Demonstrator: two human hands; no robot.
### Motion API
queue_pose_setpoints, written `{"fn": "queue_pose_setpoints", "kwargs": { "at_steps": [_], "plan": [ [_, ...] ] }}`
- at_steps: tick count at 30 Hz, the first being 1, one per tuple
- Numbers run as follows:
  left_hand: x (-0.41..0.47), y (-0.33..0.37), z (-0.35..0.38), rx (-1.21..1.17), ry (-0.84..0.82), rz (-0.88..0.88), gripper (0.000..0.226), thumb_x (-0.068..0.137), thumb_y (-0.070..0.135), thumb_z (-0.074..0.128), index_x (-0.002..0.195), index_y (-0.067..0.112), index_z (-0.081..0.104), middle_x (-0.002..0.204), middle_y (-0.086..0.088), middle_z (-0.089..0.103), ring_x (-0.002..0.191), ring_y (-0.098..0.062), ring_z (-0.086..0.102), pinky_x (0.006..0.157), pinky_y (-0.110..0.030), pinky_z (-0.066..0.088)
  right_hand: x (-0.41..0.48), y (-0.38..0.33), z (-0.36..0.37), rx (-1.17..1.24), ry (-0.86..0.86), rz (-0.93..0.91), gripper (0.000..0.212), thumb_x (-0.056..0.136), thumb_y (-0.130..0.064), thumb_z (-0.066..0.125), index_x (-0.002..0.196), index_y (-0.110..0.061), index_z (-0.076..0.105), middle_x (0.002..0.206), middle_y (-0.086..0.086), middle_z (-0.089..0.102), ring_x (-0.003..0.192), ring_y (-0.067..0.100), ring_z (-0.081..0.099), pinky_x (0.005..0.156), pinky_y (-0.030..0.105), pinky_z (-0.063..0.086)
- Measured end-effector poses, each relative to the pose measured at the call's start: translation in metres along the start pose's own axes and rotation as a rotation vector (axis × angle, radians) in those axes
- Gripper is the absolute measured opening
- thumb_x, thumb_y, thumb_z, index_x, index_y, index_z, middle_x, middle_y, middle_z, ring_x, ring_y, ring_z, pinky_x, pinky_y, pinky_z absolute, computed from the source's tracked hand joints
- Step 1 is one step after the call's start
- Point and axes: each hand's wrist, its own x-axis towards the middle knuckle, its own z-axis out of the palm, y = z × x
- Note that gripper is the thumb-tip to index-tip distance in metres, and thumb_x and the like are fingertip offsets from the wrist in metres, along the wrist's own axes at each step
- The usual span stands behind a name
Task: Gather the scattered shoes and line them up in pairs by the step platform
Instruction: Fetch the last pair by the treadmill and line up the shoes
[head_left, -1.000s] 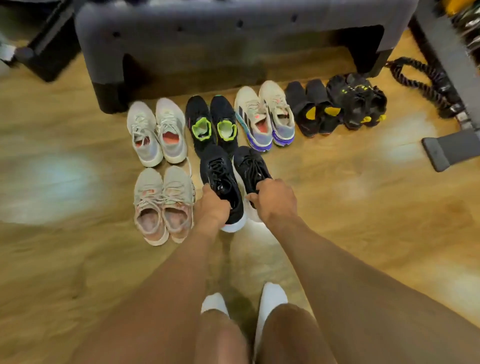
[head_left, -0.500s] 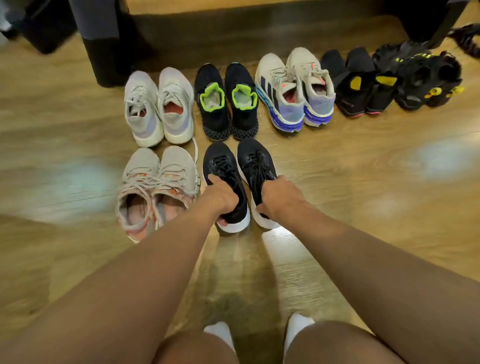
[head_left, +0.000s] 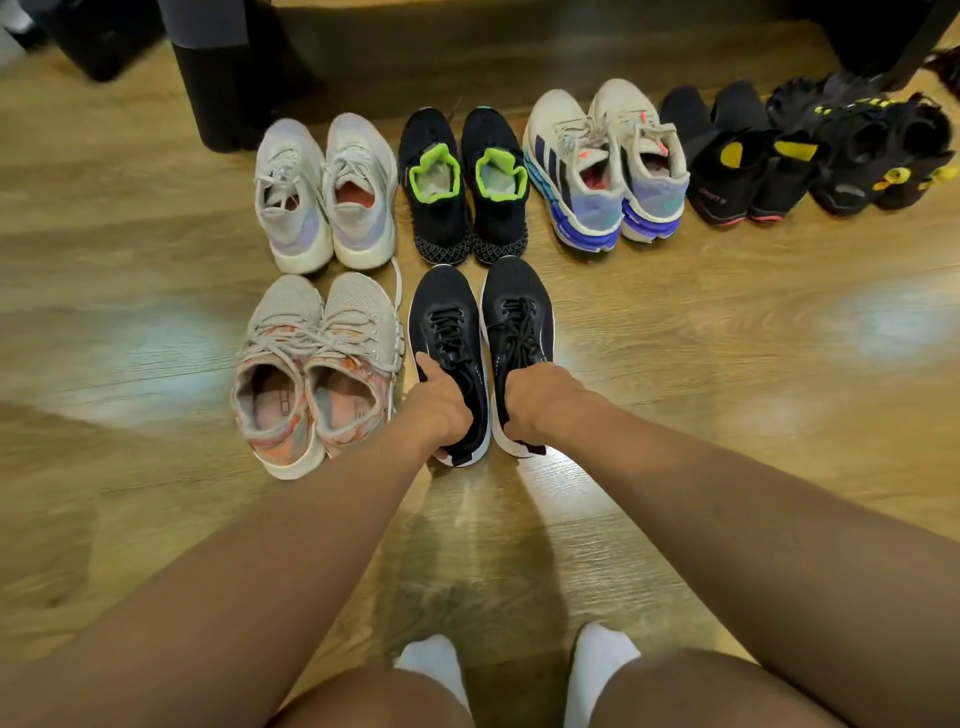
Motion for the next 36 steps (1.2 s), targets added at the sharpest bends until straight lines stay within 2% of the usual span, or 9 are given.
{"fn": "queue_pose_setpoints", "kwargs": {
  "at_steps": [2,4,9,13,15,17,26,30,36],
  "plan": [
    [0.002,-0.001,0.000,-0.002,-0.008,0.003,0.085,0.095,-0.003,0.043,0.149,0.007,-0.022,0.129,-0.030,0.048,0.097,-0.043,0.063,0.080,-0.049,0.057,0.000,-0.001,0.001,-0.017,0.001,-0.006,0.013,0.089,-0.009,0.053,0.079,-0.012,0.044,0.079,0.006,0.042,0.085,0.024,0.042,0.071,0.030,0.043],
    [0.001,-0.002,-0.002,-0.043,-0.033,0.012,0.077,0.093,-0.006,0.043,0.150,0.008,-0.007,0.126,-0.029,0.049,0.097,-0.042,0.063,0.080,-0.051,0.057,0.000,0.001,0.003,-0.034,-0.017,-0.009,0.019,0.089,-0.008,0.052,0.073,-0.009,0.041,0.076,0.006,0.041,0.087,0.023,0.040,0.071,0.031,0.043],
    [-0.011,0.001,-0.023,-0.138,-0.125,-0.050,0.061,0.094,0.003,0.043,0.148,0.007,0.014,0.125,-0.023,0.053,0.096,-0.037,0.065,0.079,-0.044,0.058,-0.013,0.006,-0.016,-0.013,-0.102,0.010,0.020,0.092,-0.034,0.056,0.091,-0.016,0.048,0.091,0.004,0.048,0.086,0.023,0.047,0.074,0.033,0.042],
    [-0.047,0.029,-0.061,-0.184,-0.023,0.022,0.050,0.091,0.013,0.048,0.140,0.010,0.036,0.125,-0.020,0.058,0.109,-0.038,0.058,0.091,-0.043,0.052,-0.036,-0.008,-0.067,0.153,-0.004,-0.022,0.021,0.092,-0.030,0.054,0.107,-0.014,0.055,0.110,0.011,0.058,0.100,0.032,0.056,0.079,0.038,0.045],
    [-0.074,0.047,-0.091,-0.229,0.046,0.066,0.050,0.092,0.017,0.049,0.141,0.012,0.038,0.131,-0.019,0.056,0.118,-0.037,0.053,0.097,-0.038,0.044,-0.055,-0.023,-0.104,0.246,0.040,-0.056,0.025,0.093,-0.025,0.048,0.115,-0.014,0.054,0.116,0.014,0.055,0.108,0.035,0.054,0.084,0.040,0.045],
    [-0.104,0.064,-0.128,-0.291,0.112,0.093,0.048,0.094,0.019,0.048,0.140,0.012,0.039,0.133,-0.017,0.054,0.121,-0.034,0.051,0.096,-0.035,0.040,-0.079,-0.035,-0.147,0.301,0.099,-0.069,0.029,0.093,-0.022,0.045,0.120,-0.013,0.051,0.119,0.015,0.053,0.110,0.035,0.053,0.086,0.041,0.045],
    [-0.214,0.116,-0.343,-0.393,0.325,0.187,0.042,0.095,0.032,0.050,0.132,0.015,0.050,0.133,-0.013,0.053,0.121,-0.031,0.051,0.099,-0.040,0.043,-0.175,-0.084,-0.361,0.442,0.380,-0.091,0.041,0.096,-0.027,0.048,0.134,-0.015,0.044,0.129,0.013,0.050,0.118,0.032,0.049,0.092,0.039,0.041],
    [-0.220,0.137,-0.427,-0.378,0.348,0.182,0.044,0.094,0.037,0.051,0.135,0.021,0.048,0.136,-0.011,0.051,0.122,-0.030,0.050,0.101,-0.040,0.041,-0.175,-0.108,-0.439,0.548,0.475,-0.101,0.040,0.095,-0.032,0.048,0.133,-0.017,0.048,0.128,0.011,0.052,0.116,0.031,0.051,0.091,0.038,0.041],
    [-0.173,0.162,-0.501,-0.377,0.416,0.174,0.046,0.098,0.034,0.047,0.140,0.015,0.045,0.141,-0.010,0.049,0.129,-0.027,0.046,0.108,-0.042,0.037,-0.111,-0.135,-0.510,0.707,0.473,-0.144,0.040,0.097,-0.033,0.048,0.132,-0.014,0.049,0.131,0.009,0.055,0.121,0.026,0.051,0.095,0.035,0.041]
  ]
}}
